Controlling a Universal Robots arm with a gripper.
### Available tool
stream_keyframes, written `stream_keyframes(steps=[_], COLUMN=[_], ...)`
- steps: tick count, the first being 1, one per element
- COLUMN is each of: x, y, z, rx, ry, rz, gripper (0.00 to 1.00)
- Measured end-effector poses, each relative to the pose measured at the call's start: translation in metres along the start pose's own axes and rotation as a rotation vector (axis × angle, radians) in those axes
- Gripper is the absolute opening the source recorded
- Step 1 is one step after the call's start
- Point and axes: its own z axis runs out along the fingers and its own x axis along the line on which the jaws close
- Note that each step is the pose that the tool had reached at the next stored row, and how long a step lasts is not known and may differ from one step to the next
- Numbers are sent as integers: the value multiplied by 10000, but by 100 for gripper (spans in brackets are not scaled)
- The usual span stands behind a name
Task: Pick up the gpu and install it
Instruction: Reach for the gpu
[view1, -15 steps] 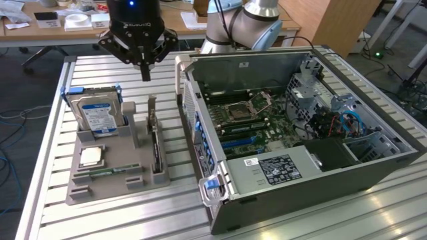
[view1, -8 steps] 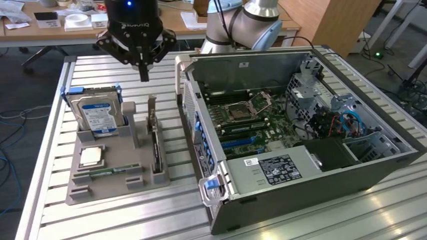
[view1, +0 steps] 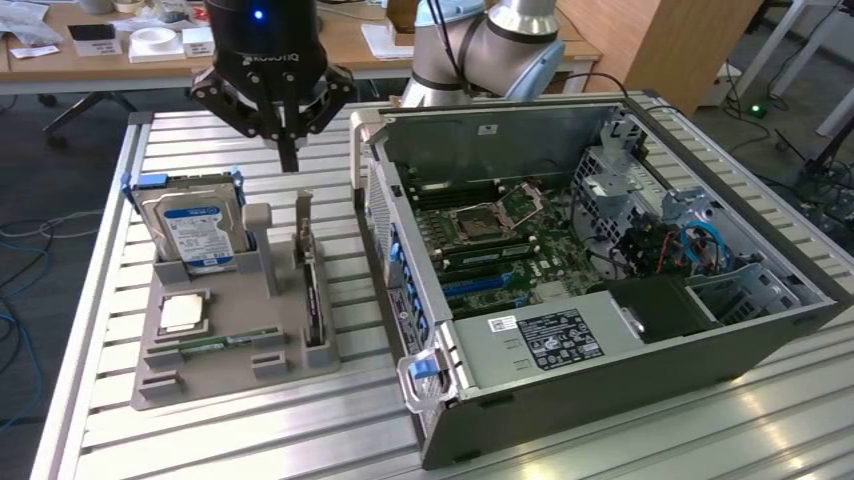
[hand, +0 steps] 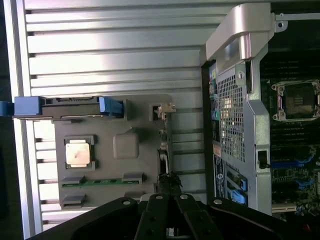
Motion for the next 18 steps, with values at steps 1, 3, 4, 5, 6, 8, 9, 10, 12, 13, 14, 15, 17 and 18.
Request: stream_keyframes(steps=[1,3,4,5,6,8,9,10,12,13,14,15,17,18], x=[-1,-1,-1,-2,-2,-1,-1,0,0,0,0,0,0,0], y=[-19,-56,-73,-90,-106,-136,-151,-164,-193,-208,-223,-238,-270,-286], z=[-1,-3,-4,-4,-5,-6,-7,-8,-9,-10,-10,-11,-13,-13], rx=[1,1,1,1,1,1,1,1,0,1,1,1,1,1], ry=[0,0,0,0,0,0,0,1,0,0,1,0,1,0], rz=[0,0,0,1,0,1,1,0,0,0,0,0,0,1], gripper=[11,11,11,11,11,11,11,11,11,11,11,11,11,11])
